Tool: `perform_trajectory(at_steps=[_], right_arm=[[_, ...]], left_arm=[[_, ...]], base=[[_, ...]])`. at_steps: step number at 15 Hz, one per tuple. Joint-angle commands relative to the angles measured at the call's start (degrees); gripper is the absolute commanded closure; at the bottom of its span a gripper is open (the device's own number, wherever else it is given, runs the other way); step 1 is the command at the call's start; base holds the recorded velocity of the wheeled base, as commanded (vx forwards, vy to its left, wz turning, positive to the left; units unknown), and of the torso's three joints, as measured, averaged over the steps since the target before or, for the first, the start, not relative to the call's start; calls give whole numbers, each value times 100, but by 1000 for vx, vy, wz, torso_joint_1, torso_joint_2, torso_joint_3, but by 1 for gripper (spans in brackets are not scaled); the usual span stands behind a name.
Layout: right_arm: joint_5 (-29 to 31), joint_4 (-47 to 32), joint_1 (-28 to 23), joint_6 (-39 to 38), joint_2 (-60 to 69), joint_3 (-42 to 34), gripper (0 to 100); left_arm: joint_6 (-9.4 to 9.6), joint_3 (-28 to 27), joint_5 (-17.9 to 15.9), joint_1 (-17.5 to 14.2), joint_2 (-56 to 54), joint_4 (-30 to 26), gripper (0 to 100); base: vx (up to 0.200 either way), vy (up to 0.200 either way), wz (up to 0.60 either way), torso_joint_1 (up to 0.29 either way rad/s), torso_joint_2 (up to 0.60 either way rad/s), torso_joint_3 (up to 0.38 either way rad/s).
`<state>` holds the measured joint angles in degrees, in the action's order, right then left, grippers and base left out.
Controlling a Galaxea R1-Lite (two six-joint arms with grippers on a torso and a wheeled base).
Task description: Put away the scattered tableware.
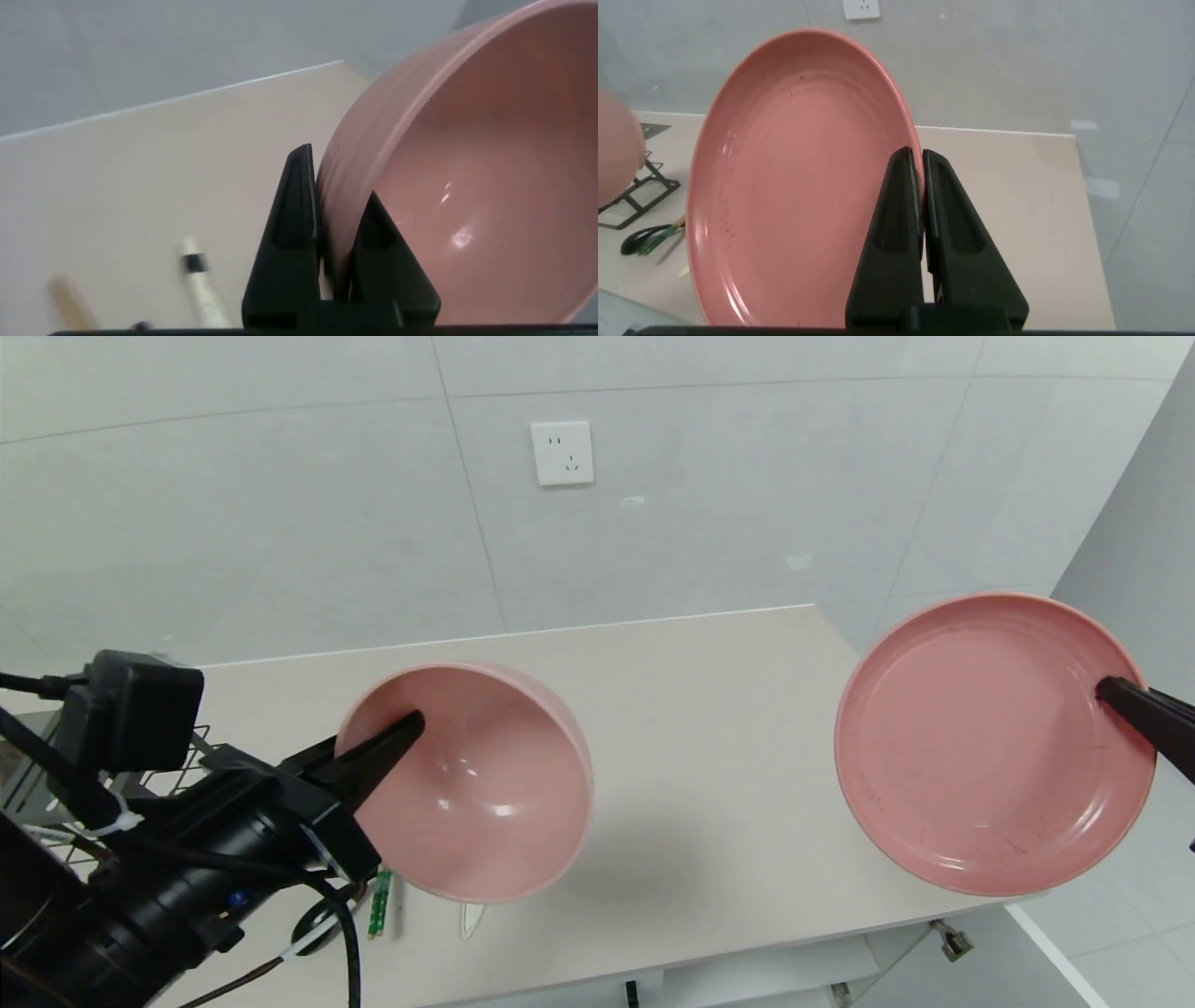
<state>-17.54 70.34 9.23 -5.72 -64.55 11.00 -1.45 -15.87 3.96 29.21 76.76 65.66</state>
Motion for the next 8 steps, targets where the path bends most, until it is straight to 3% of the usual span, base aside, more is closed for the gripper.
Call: perform_trajectory(at_steps=[1,2,3,7,8], right_arm=[[5,6,9,27,-23,166,100],[-4,41,9,44,-49,201,100],[-4,129,9,176,-49,192,100],[5,358,-9,985,-462,25,100],[5,639,-9,1064,-655,-80,100]], left_arm=[[479,23,281,-3,-74,0,100],[637,49,289,-3,-83,87,100],[620,67,289,15,-65,298,100],[92,401,272,15,585,1599,100],[92,515,272,15,858,2030,100]], base=[[0,0,0,0,0,0],[0,0,0,0,0,0],[0,0,0,0,0,0],[0,0,0,0,0,0],[0,0,0,0,0,0]])
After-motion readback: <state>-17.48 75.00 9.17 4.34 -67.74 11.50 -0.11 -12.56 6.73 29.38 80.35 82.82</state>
